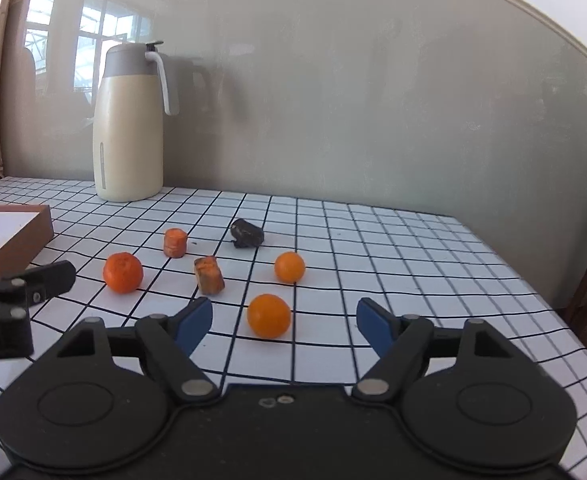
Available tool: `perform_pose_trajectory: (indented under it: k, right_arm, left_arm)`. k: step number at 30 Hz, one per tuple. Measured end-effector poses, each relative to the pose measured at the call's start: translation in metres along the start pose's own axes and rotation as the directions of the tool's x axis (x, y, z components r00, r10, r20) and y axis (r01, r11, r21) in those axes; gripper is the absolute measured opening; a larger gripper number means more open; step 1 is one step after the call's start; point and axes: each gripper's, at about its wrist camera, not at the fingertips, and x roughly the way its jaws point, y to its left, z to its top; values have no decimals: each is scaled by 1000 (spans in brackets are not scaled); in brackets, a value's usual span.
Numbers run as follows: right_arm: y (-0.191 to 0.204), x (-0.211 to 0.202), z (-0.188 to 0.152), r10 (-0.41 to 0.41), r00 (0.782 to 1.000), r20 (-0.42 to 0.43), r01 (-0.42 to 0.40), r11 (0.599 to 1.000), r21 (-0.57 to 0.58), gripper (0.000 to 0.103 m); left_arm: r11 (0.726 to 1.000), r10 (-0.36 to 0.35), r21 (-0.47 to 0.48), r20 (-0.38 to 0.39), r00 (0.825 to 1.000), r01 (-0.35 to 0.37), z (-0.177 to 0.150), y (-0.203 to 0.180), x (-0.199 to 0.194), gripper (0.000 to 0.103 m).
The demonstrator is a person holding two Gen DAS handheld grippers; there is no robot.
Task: Organize fruits
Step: 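Close the left gripper on an orange while the right gripper grasps another orange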
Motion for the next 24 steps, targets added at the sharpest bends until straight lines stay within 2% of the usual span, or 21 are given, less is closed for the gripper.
perform_pose_trajectory:
  k: [6, 13, 18, 24]
  right_arm:
    - [6, 10, 1, 8, 1000, -11, -8, 999, -32, 64]
    - [5, 23, 2, 5, 999, -44, -6, 1000, -25, 55]
    - [8, 23, 10, 21, 1000, -10, -21, 1000, -22, 54]
    - [13, 37, 9, 3, 999, -52, -4, 999, -32, 49]
  left_arm:
    - [1000, -7, -30, -28, 1000, 6, 2, 1, 19, 103]
    - [1000, -7, -22, -63, 998, 6, 2, -3, 37, 103]
    - [1000, -13, -26, -83, 996, 11, 1, -4, 46, 103]
    - [999, -18, -41, -105, 994, 14, 1, -3, 53, 103]
